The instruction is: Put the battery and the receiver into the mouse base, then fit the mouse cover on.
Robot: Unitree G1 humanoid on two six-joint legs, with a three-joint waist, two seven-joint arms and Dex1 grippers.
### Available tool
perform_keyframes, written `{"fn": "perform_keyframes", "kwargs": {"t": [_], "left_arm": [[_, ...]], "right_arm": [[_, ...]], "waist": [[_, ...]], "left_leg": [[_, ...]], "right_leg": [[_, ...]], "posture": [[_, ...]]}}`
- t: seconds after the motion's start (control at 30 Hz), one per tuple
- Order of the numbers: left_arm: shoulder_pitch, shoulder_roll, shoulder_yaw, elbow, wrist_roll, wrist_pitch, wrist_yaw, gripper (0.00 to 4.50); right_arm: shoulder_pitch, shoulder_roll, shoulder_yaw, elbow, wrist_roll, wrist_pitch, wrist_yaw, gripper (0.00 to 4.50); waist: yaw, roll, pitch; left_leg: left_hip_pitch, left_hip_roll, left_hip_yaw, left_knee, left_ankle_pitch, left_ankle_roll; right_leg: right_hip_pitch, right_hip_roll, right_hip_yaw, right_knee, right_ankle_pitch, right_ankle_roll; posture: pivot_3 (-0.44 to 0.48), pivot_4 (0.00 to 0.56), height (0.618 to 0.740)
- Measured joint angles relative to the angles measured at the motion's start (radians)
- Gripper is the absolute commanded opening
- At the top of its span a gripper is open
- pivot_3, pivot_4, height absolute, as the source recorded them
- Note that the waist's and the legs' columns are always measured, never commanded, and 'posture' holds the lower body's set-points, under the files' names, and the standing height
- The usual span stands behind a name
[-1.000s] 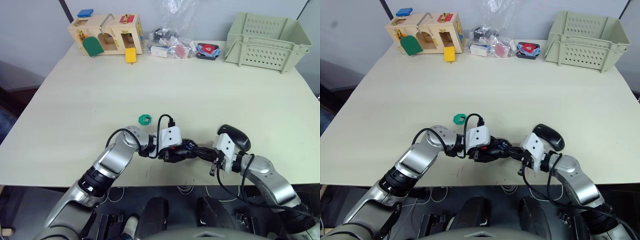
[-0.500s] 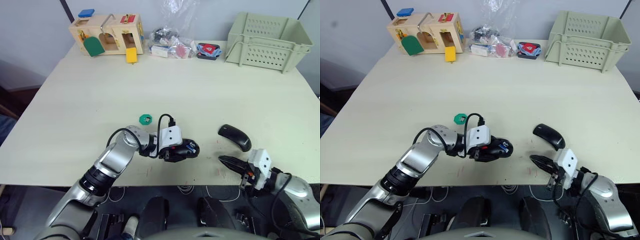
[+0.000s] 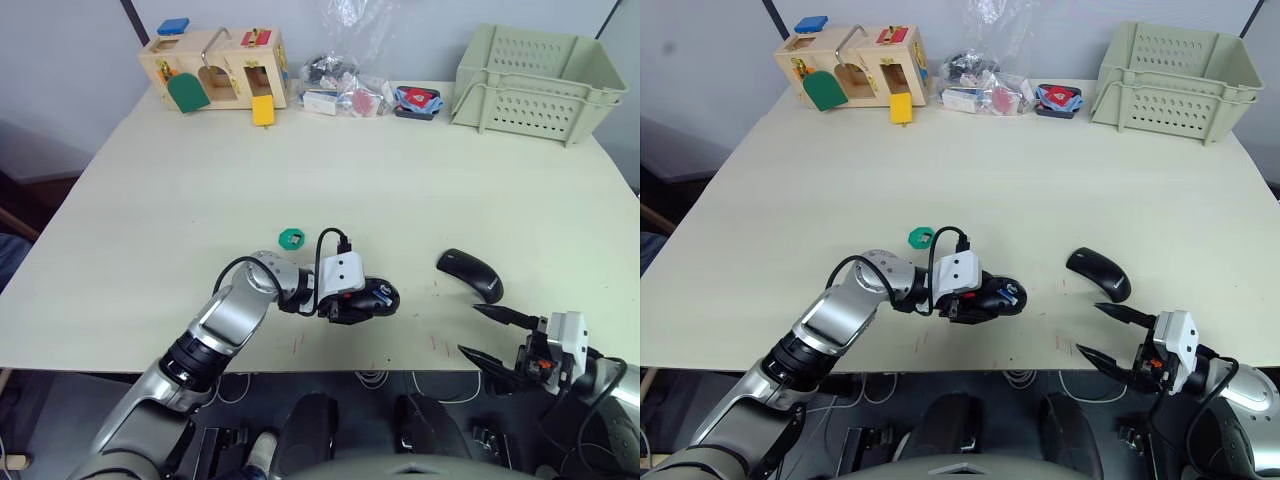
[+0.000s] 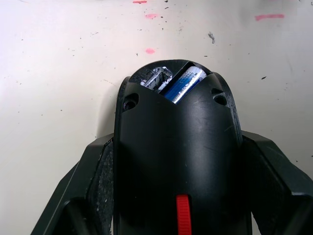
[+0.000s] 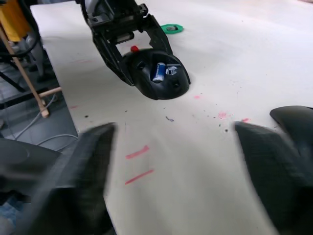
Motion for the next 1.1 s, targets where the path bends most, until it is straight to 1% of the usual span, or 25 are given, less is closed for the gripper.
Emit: {"fn": "perform_keyframes", "kwargs": {"t": [0.3, 0.5, 0.57, 0.6, 0.63, 0.93, 1.1], "left_arm": [[0.0, 0.0, 0.0, 0.005, 0.0, -0.01, -0.002, 2.91], [-0.002, -0.003, 0.002, 0.012, -0.002, -0.012, -0.01, 2.91], [-0.003, -0.003, 0.003, 0.014, -0.003, -0.012, -0.014, 3.94], [-0.003, -0.005, 0.004, 0.019, -0.004, -0.011, -0.015, 4.36], [-0.004, -0.008, 0.011, 0.026, -0.008, -0.008, -0.013, 4.47], [-0.005, -0.012, 0.026, 0.048, -0.064, -0.018, -0.035, 4.47], [0.001, -0.001, 0.096, 0.033, -0.136, -0.037, -0.058, 4.47]], "right_arm": [[-0.011, 0.03, -0.014, 0.025, 0.014, -0.032, 0.03, 4.44], [-0.024, 0.057, -0.015, 0.034, 0.047, -0.066, 0.077, 4.44], [-0.023, 0.057, -0.015, 0.034, 0.051, -0.068, 0.088, 4.5], [-0.023, 0.057, -0.015, 0.034, 0.054, -0.069, 0.092, 4.5], [-0.022, 0.058, -0.015, 0.035, 0.055, -0.069, 0.097, 4.5], [-0.018, 0.059, -0.017, 0.036, 0.056, -0.07, 0.115, 4.5], [-0.019, 0.059, -0.017, 0.036, 0.06, -0.07, 0.128, 4.5]], "waist": [[0.0, 0.0, 0.0], [0.0, 0.0, 0.0], [0.0, 0.001, 0.0], [-0.001, 0.001, 0.0], [-0.001, 0.001, 0.0], [-0.002, 0.001, 0.001], [-0.003, 0.001, 0.001]], "left_leg": [[0.0, 0.0, 0.0, 0.0, 0.0, 0.0], [0.0, 0.0, 0.0, 0.0, 0.0, 0.0], [0.0, 0.0, 0.0, 0.0, 0.0, 0.0], [0.0, 0.0, 0.0, 0.0, 0.0, 0.0], [0.0, 0.0, 0.0, 0.0, 0.0, 0.0], [0.0, 0.0, 0.0, 0.0, 0.0, 0.0], [0.0, 0.0, 0.0, 0.0, 0.0, 0.0]], "right_leg": [[0.0, 0.0, 0.0, 0.0, 0.0, 0.0], [0.0, 0.0, 0.0, 0.0, 0.0, 0.0], [0.0, 0.0, 0.0, 0.0, 0.0, 0.0], [0.0, 0.0, 0.0, 0.0, 0.0, 0.0], [0.0, 0.0, 0.0, 0.0, 0.0, 0.0], [0.0, 0.0, 0.0, 0.0, 0.0, 0.0], [0.0, 0.0, 0.0, 0.0, 0.0, 0.0]], "posture": [[0.0, 0.15, 0.74], [0.0, 0.15, 0.74], [0.0, 0.15, 0.74], [0.0, 0.15, 0.74], [0.0, 0.15, 0.74], [0.0, 0.15, 0.74], [0.0, 0.15, 0.74]]}}
